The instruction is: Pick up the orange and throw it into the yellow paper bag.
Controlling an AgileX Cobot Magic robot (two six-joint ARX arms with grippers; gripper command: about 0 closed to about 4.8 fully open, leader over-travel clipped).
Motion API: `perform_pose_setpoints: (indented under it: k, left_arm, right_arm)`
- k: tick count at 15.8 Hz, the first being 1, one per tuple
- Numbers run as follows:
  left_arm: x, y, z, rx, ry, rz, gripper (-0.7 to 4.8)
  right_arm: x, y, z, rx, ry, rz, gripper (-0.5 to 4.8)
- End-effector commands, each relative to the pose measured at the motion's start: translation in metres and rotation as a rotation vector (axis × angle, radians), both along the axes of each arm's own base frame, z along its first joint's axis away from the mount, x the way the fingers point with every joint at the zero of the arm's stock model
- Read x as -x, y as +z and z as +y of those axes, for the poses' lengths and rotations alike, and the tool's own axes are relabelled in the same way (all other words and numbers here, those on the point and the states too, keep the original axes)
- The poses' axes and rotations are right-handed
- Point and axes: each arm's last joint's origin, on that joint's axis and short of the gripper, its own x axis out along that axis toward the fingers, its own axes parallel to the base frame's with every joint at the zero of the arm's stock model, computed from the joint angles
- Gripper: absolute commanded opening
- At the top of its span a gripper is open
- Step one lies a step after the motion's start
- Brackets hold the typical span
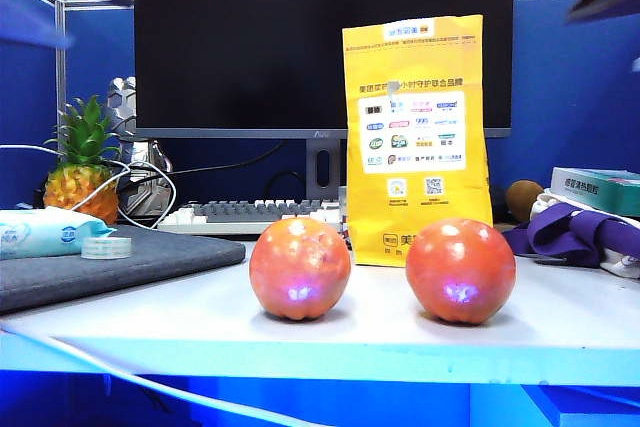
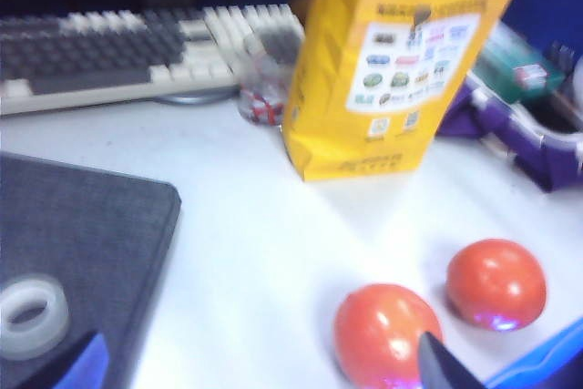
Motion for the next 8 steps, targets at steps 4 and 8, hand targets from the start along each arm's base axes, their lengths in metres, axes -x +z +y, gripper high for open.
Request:
perform_pose_setpoints:
  k: [4,8]
  left_arm:
    - [-0.026,0.037,-0.009,-0.152,-0.047,0.189,4.79]
    - [-0.030,0.028,-0.012,-0.174,-0.052,0.285,4.79]
  right_arm:
    - [-0.051,0.037,0.010,0.114,0.166,0.349,4.79]
    - [-0.078,0.016,0.027,0.203,0.255,0.634,4.79]
